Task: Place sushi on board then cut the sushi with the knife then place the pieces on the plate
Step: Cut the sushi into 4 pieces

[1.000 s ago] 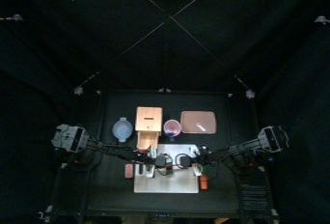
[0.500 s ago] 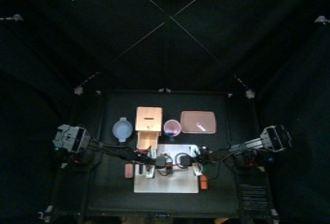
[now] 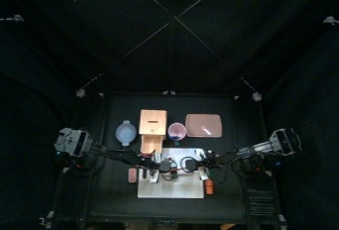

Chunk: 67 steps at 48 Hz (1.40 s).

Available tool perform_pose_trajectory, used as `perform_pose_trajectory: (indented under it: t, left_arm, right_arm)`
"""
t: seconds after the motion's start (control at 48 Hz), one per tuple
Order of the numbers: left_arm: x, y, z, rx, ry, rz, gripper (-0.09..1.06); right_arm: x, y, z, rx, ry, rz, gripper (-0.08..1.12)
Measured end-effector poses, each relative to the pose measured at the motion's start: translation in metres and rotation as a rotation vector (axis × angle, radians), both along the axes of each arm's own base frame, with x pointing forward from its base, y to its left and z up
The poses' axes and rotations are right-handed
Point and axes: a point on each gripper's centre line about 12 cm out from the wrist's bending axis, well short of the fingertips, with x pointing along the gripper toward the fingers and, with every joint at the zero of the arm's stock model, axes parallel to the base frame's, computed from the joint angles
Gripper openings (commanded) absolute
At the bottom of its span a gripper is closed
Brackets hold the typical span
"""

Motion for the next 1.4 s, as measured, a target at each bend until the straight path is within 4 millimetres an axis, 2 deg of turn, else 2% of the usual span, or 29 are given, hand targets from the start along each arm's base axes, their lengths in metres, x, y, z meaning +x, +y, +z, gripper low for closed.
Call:
perform_pose_trajectory:
  t: [0.417, 0.833, 1.396]
  left_arm:
    - [-0.001, 0.0, 0.008, -0.002, -0.015, -0.001, 0.31]
    - [-0.003, 0.001, 0.005, -0.001, -0.009, -0.001, 0.31]
    - [-0.003, -0.001, -0.018, -0.016, 0.045, 0.02, 0.31]
  right_arm:
    - [0.001, 0.0, 0.001, -0.004, -0.004, 0.005, 0.43]
    - [0.001, 0.001, -0.002, 0.008, 0.006, -0.005, 0.43]
    - [0.009, 0.005, -0.025, 0.033, 0.036, -0.006, 0.42]
